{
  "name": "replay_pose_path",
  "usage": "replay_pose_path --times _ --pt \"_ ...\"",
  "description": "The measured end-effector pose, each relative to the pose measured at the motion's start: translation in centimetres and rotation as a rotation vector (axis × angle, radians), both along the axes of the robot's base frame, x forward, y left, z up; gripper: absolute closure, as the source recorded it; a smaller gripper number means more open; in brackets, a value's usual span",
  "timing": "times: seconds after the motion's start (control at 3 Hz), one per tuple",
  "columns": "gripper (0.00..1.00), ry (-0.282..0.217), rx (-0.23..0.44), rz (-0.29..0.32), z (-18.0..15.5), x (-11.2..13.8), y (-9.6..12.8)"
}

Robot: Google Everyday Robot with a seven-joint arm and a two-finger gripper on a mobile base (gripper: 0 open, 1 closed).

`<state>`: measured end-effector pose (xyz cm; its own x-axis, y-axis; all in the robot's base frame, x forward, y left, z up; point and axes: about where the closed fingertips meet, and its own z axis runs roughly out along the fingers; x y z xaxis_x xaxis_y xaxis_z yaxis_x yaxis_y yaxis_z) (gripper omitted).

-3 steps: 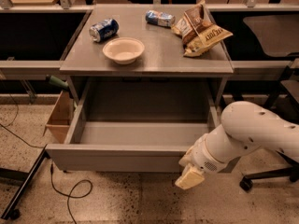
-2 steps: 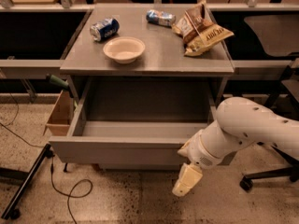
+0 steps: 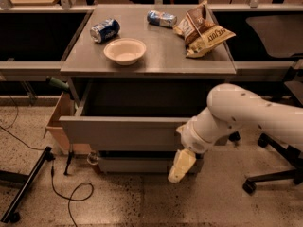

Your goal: Close top drawer

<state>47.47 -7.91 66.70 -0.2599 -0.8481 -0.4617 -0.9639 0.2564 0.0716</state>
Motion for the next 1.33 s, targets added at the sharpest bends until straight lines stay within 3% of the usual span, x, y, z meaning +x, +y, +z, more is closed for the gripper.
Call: replay_pose_path --times 0.33,1.0,1.33 --pt "0.00 -0.048 0.012 0.046 1.4 4.6 3.0" --pt "0.42 -0.111 -0.005 0.087 2.7 11.2 6.1" --pt "0.71 -0.116 -0.022 0.091 2.2 14.1 7.3"
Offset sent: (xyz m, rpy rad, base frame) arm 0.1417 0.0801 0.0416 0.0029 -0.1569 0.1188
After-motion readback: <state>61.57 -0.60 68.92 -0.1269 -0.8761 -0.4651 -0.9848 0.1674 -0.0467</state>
